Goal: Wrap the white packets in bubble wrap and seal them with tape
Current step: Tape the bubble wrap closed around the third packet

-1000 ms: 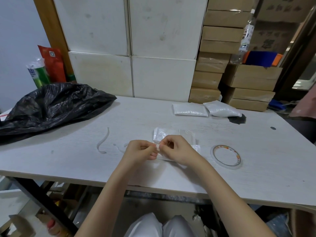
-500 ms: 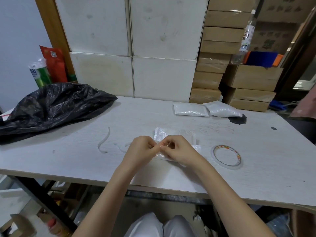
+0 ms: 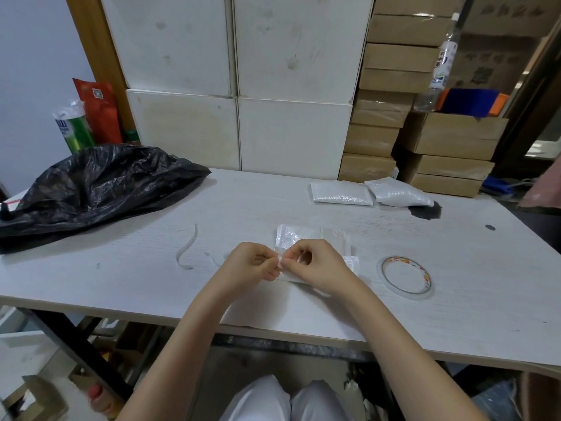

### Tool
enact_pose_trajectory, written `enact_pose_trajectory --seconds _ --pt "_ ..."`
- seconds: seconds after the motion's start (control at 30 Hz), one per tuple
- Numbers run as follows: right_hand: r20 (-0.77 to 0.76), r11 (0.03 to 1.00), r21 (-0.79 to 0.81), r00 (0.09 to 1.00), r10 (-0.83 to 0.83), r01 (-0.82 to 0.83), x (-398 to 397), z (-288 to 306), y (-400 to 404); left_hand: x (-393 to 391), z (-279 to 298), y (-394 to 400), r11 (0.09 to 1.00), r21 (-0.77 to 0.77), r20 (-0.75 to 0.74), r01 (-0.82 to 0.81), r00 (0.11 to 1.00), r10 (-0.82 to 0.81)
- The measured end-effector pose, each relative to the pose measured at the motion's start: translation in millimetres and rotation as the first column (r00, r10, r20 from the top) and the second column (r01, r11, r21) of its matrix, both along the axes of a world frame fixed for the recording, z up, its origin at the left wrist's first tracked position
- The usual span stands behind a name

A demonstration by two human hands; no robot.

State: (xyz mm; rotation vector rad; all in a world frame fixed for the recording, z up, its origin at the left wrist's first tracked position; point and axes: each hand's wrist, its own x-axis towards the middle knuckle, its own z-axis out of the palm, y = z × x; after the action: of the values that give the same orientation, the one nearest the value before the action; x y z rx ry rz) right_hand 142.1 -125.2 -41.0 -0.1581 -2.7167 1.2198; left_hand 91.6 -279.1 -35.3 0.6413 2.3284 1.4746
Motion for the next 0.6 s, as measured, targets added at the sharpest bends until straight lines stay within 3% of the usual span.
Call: enact_pose_trajectory --seconds 0.23,0.37,0.53,0.6 --pt "0.025 0.995 0.088 0.999 -0.042 0.04 1 3 -6 4 0 3 0.997 -0.074 -0.105 -0.026 0.994 0.018" --pt "0.017 0.998 0.053 1.0 -0.024 0.024 1 0 -3 2 0 1 0.998 0.037 0.052 -0.048 0.998 0.046" --pt "-0.017 1.0 -0.012 1.0 -0.024 0.024 -2 -6 2 0 4 -9 0.983 0.181 0.269 0.001 0.962 -0.05" --pt "-0.019 1.0 0.003 1.0 -0.024 0.024 -3 -6 2 3 7 -8 0.985 0.17 0.268 0.014 0.961 -0.06"
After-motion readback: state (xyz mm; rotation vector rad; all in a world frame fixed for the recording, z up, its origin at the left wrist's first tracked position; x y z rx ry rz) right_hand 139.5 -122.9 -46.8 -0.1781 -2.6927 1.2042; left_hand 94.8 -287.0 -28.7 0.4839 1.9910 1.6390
